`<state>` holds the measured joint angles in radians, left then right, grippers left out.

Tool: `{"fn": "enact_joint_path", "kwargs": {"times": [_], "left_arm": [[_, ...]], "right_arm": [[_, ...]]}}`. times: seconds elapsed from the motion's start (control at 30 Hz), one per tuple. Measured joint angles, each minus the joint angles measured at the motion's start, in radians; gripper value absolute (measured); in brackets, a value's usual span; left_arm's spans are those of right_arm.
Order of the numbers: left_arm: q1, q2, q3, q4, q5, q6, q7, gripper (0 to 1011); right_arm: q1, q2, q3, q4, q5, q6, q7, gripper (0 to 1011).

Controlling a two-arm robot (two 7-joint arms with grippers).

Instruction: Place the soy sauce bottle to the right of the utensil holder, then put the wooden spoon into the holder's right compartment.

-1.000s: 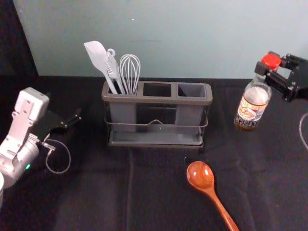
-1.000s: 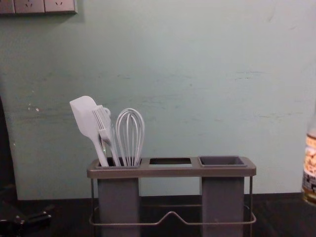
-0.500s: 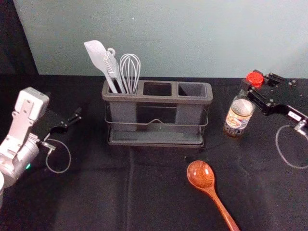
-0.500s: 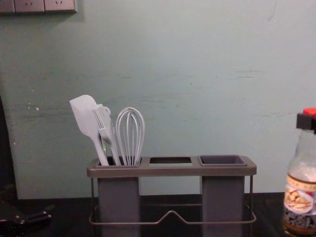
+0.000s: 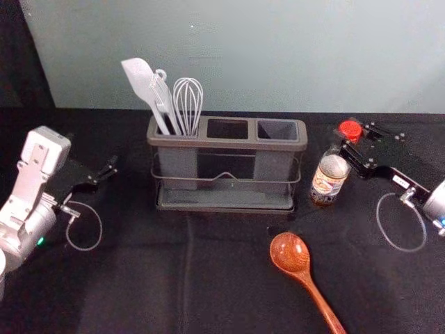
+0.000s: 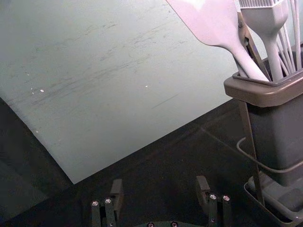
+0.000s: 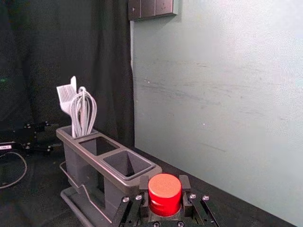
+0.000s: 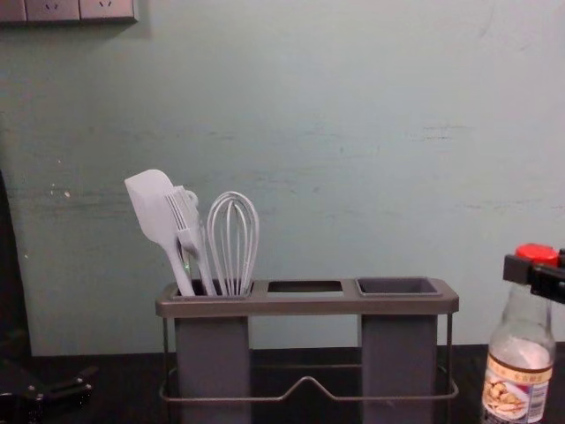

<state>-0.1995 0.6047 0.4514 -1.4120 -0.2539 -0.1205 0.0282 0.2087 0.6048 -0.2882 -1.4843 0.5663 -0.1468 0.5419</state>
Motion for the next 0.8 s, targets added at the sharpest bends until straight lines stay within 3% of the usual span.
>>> {"fn": "enact_joint_path", "kwargs": {"times": [0.37, 0.8], "left_arm": [[0.000, 0.000, 0.000, 0.000, 0.000, 0.000, 0.000, 1005], [0.000, 0.000, 0.000, 0.000, 0.000, 0.000, 0.000, 1005]], "right_arm": [[0.025, -0.056, -0.004, 0.070, -0.030, -0.023, 0.027, 380], [0.039, -0.089, 0.003, 0.105, -0.058, -0.041, 0.032, 378]]}}
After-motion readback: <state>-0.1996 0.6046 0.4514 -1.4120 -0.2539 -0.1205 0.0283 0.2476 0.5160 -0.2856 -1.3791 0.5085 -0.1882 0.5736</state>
